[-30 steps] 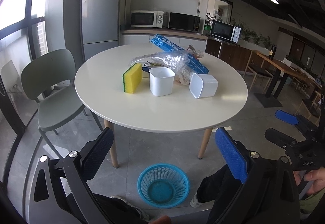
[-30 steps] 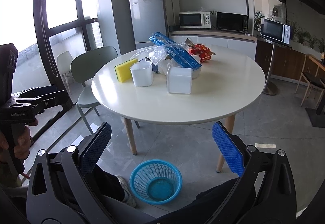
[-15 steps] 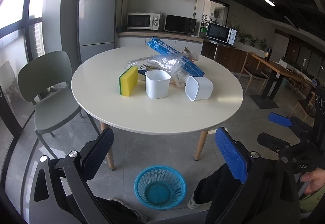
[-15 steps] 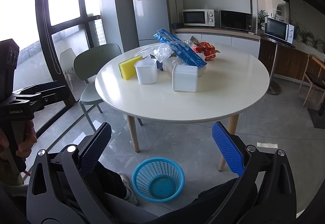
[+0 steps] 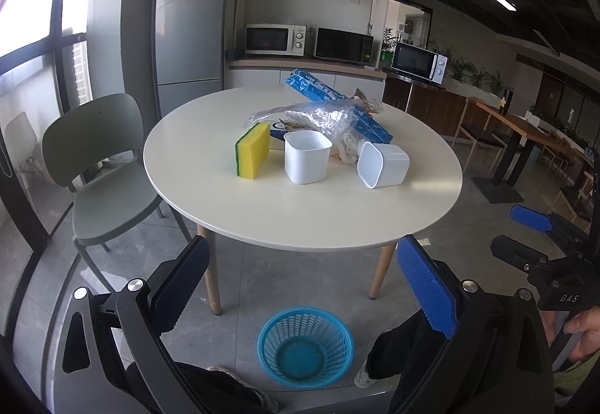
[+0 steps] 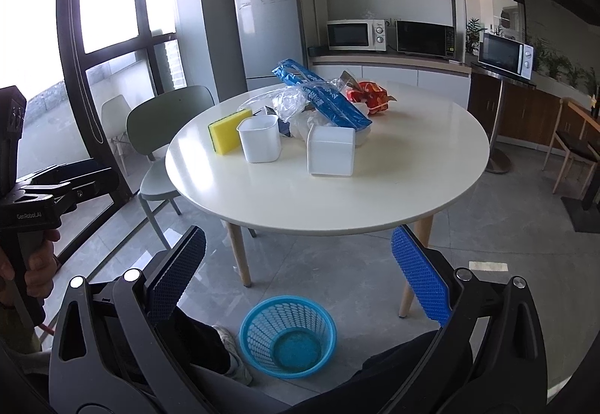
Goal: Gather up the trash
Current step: 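Grasp the yellow-green sponge with the left tool while the right tool grasps the white cup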
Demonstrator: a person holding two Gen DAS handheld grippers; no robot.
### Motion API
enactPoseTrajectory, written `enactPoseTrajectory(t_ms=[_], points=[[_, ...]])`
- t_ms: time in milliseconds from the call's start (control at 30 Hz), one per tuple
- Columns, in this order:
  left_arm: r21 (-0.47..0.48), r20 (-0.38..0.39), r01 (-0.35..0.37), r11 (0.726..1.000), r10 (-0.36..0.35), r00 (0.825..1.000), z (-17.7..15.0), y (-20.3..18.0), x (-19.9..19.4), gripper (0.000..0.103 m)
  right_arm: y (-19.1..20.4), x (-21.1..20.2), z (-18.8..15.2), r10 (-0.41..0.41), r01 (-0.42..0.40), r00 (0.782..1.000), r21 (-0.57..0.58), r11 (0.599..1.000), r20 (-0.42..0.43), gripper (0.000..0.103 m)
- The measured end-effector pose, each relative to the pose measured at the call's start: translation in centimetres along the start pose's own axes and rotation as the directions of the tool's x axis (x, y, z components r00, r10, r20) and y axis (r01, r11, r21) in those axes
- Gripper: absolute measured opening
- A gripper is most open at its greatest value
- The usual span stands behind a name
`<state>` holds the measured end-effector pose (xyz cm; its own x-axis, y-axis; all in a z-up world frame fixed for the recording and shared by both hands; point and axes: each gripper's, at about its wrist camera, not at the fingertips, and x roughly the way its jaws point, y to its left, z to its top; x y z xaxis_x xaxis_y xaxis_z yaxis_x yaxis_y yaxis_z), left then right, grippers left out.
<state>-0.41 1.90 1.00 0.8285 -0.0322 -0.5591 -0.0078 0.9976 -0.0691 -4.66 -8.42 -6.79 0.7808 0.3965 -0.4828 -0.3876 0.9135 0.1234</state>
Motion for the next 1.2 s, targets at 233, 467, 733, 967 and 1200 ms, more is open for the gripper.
enactPoseTrajectory(t_ms=[233,467,733,967,1200], points=[[-0.044,-0.011,0.018,0.999,-0.019,1.000,0.3,1.5,0.7,0.097,-0.4,0.8,0.5,-0.017,0.017,1.000,0.013,1.000,0.003,0.094],[-0.040,-0.021,0.013,0.999,-0.014,1.000,0.9,2.4,2.3,0.097,-0.2,2.2,1.6,-0.031,0.031,0.999,-0.009,0.999,0.014,0.094],[-0.038,-0.001,-0.035,0.999,0.035,0.999,2.7,3.6,4.3,0.097,-0.3,4.8,3.1,-0.041,0.041,0.999,-0.016,0.999,0.012,0.094],[-0.020,-0.006,-0.081,0.997,0.081,0.997,4.7,5.3,7.5,0.097,-1.1,8.1,4.3,-0.053,0.053,0.999,0.003,0.999,-0.007,0.094],[0.001,-0.051,-0.075,0.997,0.075,0.996,5.9,6.3,11.1,0.097,-1.8,11.2,5.7,-0.067,0.068,0.997,0.021,0.997,-0.022,0.091]])
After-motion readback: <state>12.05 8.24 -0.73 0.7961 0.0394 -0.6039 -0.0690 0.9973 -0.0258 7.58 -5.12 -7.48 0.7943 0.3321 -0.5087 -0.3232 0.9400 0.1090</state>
